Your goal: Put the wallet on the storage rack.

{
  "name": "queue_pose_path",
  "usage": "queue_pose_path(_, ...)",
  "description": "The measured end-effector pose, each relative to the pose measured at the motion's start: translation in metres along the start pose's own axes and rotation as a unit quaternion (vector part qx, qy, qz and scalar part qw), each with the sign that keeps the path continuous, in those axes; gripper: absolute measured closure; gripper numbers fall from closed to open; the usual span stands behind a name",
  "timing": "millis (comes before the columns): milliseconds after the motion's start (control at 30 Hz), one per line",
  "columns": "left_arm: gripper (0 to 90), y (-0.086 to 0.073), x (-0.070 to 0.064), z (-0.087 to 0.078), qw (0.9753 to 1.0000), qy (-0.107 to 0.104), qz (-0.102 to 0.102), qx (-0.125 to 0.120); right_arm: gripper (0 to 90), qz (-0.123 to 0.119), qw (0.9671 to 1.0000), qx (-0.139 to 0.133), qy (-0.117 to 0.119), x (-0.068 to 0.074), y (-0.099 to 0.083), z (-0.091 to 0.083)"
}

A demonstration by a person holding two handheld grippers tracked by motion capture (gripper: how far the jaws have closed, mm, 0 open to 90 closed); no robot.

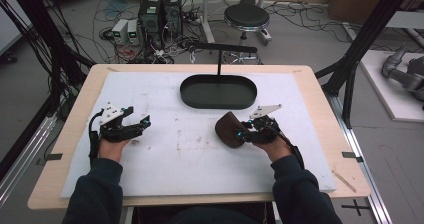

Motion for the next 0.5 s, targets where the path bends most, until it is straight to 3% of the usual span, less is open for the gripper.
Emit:
queue_pose_path(167, 25.4, 0.0, -0.001, 0.001, 1.0, -0.001, 0.001, 0.002, 63.7, -0.012, 0.9969, -0.038, 0.068, 0.003, 0.003, -0.006)
queue_pose_path(267, 25.5, 0.0, -0.001, 0.001, 1.0, -0.001, 0.001, 0.002, 62.7, -0.029, 0.9936, -0.035, 0.103, 0.012, 0.004, -0.003)
queue_pose_path(367, 25.5, 0.0, -0.001, 0.0, 1.0, -0.001, 0.001, 0.001, 62.0, -0.054, 0.9936, -0.009, 0.099, 0.02, 0.004, 0.007)
queue_pose_path(500, 25.5, 0.0, 0.0, 0.0, 1.0, -0.001, 0.0, 0.0, 60.8, -0.056, 0.9934, 0.005, 0.1, 0.024, 0.005, 0.016)
Point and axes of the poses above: each handheld gripper's, and its own axes: z roughly forward along the jaws, y roughly out of its top, x roughly to its left, the point moved 6 cm from there along z, roughly forward along the jaws, and after that the axes turned 15 degrees about x, right-handed, at the moved point
